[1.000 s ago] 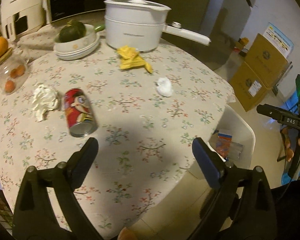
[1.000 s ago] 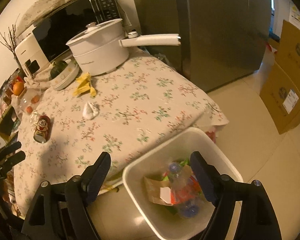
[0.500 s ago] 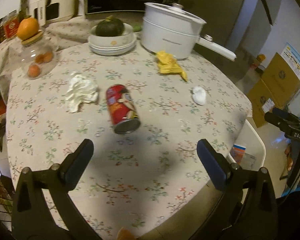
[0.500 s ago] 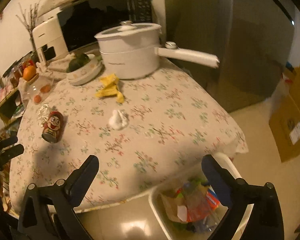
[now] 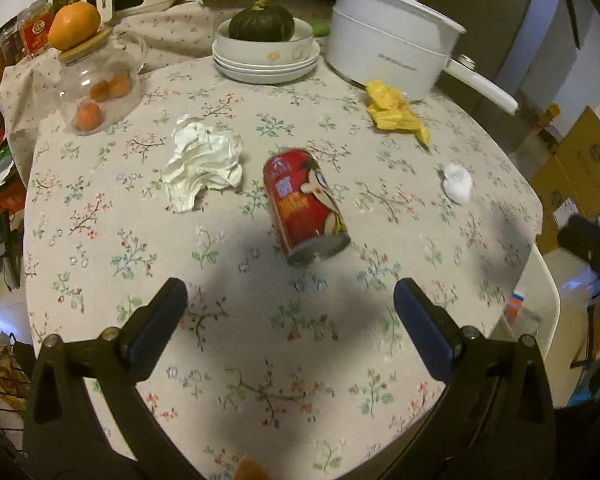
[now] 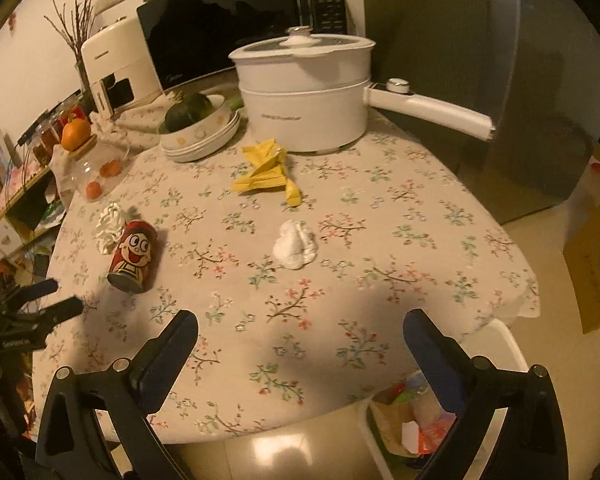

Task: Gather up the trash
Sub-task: 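Move both tools back over the table toward the red can and tissue, then grasp the red can with the left tool while the right tool grasps the white tissue ball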

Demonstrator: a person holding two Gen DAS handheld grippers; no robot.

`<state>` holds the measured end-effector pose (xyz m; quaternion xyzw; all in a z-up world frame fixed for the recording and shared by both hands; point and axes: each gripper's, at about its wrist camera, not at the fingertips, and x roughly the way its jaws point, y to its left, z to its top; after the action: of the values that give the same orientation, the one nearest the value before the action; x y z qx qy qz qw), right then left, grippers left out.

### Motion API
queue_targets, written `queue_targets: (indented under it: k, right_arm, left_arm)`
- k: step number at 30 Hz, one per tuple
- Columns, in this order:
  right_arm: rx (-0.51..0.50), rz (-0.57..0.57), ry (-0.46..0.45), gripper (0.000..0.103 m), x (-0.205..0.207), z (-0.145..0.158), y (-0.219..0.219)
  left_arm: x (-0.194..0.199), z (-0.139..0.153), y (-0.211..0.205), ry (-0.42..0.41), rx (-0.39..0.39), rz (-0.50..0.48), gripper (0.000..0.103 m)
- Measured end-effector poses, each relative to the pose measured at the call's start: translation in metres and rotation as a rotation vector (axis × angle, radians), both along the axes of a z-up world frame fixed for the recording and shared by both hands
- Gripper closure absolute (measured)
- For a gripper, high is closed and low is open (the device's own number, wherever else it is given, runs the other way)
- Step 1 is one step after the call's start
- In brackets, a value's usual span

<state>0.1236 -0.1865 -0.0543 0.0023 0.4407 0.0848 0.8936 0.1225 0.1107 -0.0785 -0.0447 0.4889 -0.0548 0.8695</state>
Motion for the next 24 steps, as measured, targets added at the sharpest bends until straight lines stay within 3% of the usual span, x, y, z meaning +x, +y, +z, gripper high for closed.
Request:
queue_targets:
  k: [6, 10, 16, 21, 24]
  right_arm:
    - [-0.009, 0.003, 0.029, 0.0, 0.015, -0.01, 0.007]
    - [-0.012, -0.016, 0.054, 0.0, 0.031, -0.021, 0.008]
    - [0.009, -0.066, 0.072, 0.0, 0.065, -0.041, 0.008]
    - [0.003, -0.116, 0.096, 0.0, 0.088, -0.061, 0.004]
    - [-0.004, -0.136, 0.103, 0.0, 0.098, -0.071, 0.001]
  left_arm:
    - [0.032, -0.014, 0.004, 0.049, -0.064, 0.084, 0.003]
    - [0.048, -0.031, 0.007, 0.112, -0.138, 0.141, 0.015]
    - [0.058, -0.032, 0.007, 0.106, -0.198, 0.185, 0.027]
    - [0.062, -0.039, 0.003, 0.129, -0.215, 0.169, 0.048]
    - [0.062, -0.038, 0.002, 0.127, -0.202, 0.158, 0.05]
